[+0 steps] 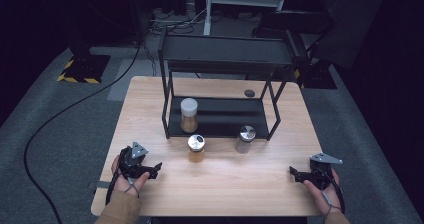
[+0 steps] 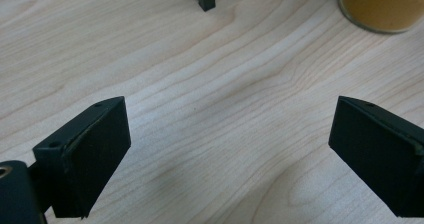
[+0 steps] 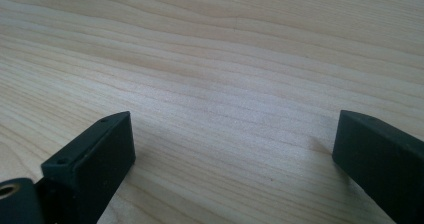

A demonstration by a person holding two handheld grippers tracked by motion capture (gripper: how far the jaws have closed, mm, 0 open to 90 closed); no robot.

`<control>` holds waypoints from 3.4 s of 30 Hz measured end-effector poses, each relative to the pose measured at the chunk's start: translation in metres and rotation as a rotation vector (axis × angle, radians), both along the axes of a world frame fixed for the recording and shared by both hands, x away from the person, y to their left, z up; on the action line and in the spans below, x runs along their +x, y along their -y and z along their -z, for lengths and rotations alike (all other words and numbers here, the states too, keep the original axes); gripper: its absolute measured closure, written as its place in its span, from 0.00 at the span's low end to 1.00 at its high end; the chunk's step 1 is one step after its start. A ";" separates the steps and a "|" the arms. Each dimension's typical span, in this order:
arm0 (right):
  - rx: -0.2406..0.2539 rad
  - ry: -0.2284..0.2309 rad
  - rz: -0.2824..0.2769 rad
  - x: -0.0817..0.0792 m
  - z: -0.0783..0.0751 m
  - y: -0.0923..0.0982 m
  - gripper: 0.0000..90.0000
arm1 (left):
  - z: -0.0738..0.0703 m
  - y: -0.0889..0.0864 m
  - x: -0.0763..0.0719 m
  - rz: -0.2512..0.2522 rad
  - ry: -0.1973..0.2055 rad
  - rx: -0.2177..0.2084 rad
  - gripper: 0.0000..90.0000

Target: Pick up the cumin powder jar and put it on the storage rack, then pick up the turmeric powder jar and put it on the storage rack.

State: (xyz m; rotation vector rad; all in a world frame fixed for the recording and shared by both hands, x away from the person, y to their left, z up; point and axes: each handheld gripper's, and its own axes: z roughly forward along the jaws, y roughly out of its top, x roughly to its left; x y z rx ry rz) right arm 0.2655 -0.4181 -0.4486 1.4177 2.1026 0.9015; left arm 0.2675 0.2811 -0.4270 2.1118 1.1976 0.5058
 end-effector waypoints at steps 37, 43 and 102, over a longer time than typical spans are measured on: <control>0.000 0.000 0.000 0.000 0.000 0.000 0.04 | 0.020 -0.002 0.005 0.014 -0.023 -0.014 0.00; -0.001 -0.001 0.000 0.001 0.000 -0.001 0.04 | 0.020 -0.002 0.005 0.013 -0.023 -0.014 0.00; 0.005 0.137 -0.028 -0.010 -0.087 -0.047 0.05 | 0.020 0.000 0.003 -0.002 -0.025 -0.016 0.00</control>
